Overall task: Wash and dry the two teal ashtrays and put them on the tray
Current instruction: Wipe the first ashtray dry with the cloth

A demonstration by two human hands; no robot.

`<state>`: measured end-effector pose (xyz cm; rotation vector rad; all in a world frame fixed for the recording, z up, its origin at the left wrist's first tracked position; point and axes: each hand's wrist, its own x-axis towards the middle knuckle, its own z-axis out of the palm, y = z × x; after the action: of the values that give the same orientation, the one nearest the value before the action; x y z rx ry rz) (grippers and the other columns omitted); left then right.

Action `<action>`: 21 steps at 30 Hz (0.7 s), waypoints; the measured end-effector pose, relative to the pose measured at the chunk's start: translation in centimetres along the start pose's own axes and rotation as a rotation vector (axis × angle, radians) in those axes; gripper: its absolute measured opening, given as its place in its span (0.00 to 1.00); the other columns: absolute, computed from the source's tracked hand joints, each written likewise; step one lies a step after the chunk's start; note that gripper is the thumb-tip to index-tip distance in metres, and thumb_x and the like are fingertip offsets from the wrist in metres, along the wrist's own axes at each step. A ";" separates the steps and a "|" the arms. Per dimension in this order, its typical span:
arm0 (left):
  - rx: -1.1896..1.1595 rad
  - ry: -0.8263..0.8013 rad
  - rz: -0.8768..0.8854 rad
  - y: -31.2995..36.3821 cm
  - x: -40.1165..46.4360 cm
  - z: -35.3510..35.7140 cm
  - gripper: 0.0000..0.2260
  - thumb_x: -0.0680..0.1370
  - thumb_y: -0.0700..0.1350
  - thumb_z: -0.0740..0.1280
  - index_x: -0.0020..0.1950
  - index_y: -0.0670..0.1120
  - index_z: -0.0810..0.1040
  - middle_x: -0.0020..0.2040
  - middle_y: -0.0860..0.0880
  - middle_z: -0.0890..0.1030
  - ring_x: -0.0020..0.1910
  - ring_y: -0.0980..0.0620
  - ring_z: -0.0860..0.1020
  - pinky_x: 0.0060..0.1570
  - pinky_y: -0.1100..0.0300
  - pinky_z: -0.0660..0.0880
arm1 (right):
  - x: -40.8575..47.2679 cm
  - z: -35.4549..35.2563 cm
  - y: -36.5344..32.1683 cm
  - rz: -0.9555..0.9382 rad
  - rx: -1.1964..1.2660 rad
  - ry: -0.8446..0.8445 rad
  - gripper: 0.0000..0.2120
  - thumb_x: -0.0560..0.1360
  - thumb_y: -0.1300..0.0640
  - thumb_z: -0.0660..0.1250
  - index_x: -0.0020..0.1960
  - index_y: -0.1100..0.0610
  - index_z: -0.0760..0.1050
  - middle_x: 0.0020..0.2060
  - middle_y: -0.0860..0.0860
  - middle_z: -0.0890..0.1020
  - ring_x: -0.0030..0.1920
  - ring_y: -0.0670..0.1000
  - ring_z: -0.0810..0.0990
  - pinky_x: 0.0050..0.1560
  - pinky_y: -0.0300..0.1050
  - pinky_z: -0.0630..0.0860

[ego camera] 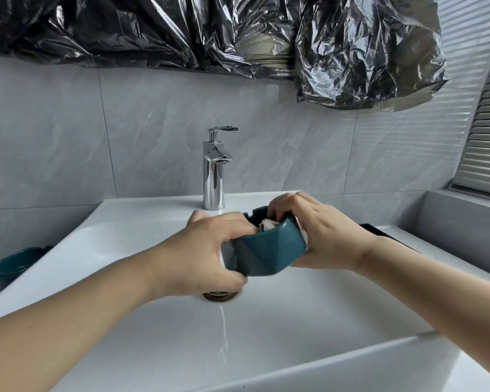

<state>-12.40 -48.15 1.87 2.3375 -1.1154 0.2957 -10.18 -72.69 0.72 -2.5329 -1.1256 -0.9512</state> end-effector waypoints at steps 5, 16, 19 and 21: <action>0.038 -0.028 0.034 -0.4 -0.1 0.3 0.18 0.70 0.43 0.74 0.43 0.66 0.73 0.48 0.62 0.73 0.57 0.61 0.67 0.61 0.66 0.54 | 0.1 0.5 0.5 0.022 0.043 -0.016 0.23 0.65 0.47 0.77 0.49 0.52 0.66 0.68 0.46 0.69 0.63 0.53 0.72 0.57 0.52 0.74; -0.021 -0.154 -0.119 -0.1 0.1 1.2 0.12 0.68 0.50 0.75 0.45 0.61 0.74 0.45 0.60 0.74 0.56 0.55 0.66 0.57 0.60 0.71 | 0.6 0.4 -0.5 -0.029 -0.188 -0.200 0.26 0.64 0.45 0.75 0.60 0.50 0.74 0.52 0.42 0.82 0.53 0.49 0.80 0.64 0.46 0.70; -0.124 -0.108 -0.090 -0.3 0.1 0.5 0.13 0.68 0.45 0.75 0.47 0.58 0.77 0.47 0.59 0.77 0.58 0.52 0.71 0.60 0.51 0.73 | 0.4 0.0 -0.5 -0.001 -0.008 -0.102 0.28 0.64 0.50 0.78 0.59 0.47 0.70 0.55 0.45 0.81 0.55 0.49 0.80 0.57 0.49 0.75; -0.225 -0.076 -0.069 -0.4 0.0 0.0 0.15 0.68 0.42 0.77 0.50 0.56 0.80 0.48 0.57 0.79 0.57 0.50 0.75 0.59 0.49 0.74 | 0.4 -0.3 -0.8 0.080 0.199 -0.030 0.32 0.63 0.53 0.81 0.58 0.41 0.66 0.61 0.44 0.79 0.59 0.45 0.78 0.58 0.47 0.75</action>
<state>-12.08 -47.96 1.79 2.1963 -1.0423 0.0532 -10.70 -72.09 1.15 -2.4193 -1.0609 -0.7441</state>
